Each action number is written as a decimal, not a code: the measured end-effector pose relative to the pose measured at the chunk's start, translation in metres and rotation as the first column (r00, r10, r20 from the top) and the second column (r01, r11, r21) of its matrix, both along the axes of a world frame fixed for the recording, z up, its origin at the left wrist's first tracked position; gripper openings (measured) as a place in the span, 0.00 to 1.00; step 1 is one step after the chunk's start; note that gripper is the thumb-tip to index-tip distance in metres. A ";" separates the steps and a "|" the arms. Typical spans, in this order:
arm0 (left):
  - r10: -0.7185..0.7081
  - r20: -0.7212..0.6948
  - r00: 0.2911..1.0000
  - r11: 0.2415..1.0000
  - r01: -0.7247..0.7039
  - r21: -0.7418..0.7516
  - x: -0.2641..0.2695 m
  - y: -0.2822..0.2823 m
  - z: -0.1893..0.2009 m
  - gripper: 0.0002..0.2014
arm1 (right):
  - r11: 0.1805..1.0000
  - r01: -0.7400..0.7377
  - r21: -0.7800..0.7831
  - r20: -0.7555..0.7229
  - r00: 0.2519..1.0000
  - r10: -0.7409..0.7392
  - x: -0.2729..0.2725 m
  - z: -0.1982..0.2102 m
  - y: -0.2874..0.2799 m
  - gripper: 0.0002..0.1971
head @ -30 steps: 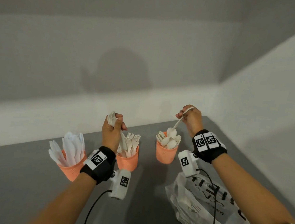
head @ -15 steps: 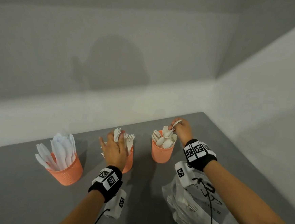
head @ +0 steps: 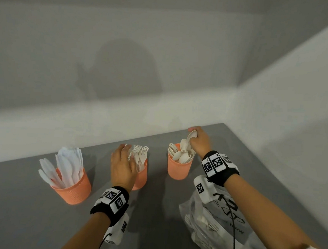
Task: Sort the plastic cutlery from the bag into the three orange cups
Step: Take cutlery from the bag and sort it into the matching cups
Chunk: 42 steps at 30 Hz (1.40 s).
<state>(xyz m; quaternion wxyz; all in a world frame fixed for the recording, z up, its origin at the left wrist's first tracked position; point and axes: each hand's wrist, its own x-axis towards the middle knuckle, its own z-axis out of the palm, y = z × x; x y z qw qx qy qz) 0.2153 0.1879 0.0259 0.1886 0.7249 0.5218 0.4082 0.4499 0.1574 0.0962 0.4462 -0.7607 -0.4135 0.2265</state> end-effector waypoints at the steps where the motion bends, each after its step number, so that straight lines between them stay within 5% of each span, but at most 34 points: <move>1: -0.018 -0.035 0.999 1.000 0.018 0.012 0.000 0.001 0.001 0.32 | 0.999 -0.040 0.019 0.054 0.998 0.039 -0.002 0.002 -0.001 0.21; 6: -0.084 -0.363 0.928 0.991 0.114 0.063 0.000 0.008 0.006 0.35 | 0.975 -0.150 -0.165 0.432 0.878 0.208 -0.016 0.007 -0.002 0.16; 12: -0.122 -0.480 0.869 0.990 0.070 -0.125 -0.002 0.005 0.007 0.40 | 0.862 -0.081 -0.500 0.605 0.680 0.415 -0.025 -0.040 -0.002 0.42; 17: -0.031 -0.553 0.833 0.993 -0.035 -0.109 0.009 -0.001 0.013 0.32 | 0.859 -0.043 -0.510 0.565 0.736 0.373 -0.036 -0.040 -0.003 0.31; 24: 0.014 -0.617 0.787 0.983 -0.123 -0.134 0.018 -0.014 0.015 0.38 | 0.797 -0.106 -0.595 0.417 0.807 0.419 -0.029 -0.022 0.002 0.32; 29: -0.024 -0.486 0.874 0.999 0.005 -0.040 0.016 -0.026 0.029 0.36 | 0.904 -0.152 -0.399 0.414 0.850 0.326 -0.025 0.026 -0.021 0.29; 34: -0.234 -0.166 0.958 0.968 0.246 0.054 0.029 -0.052 0.044 0.32 | 0.885 -0.287 -0.367 0.295 0.866 0.403 -0.016 0.068 -0.074 0.16; 38: -0.452 0.051 0.891 0.882 0.455 -0.120 0.062 -0.087 0.045 0.15 | 0.726 -0.366 -0.582 0.076 0.864 0.497 -0.014 0.051 -0.130 0.09; 42: -0.576 0.015 0.817 0.762 0.544 -0.351 0.092 -0.117 0.026 0.07 | 0.526 -0.325 -0.786 0.127 0.748 0.652 -0.020 0.005 -0.174 0.09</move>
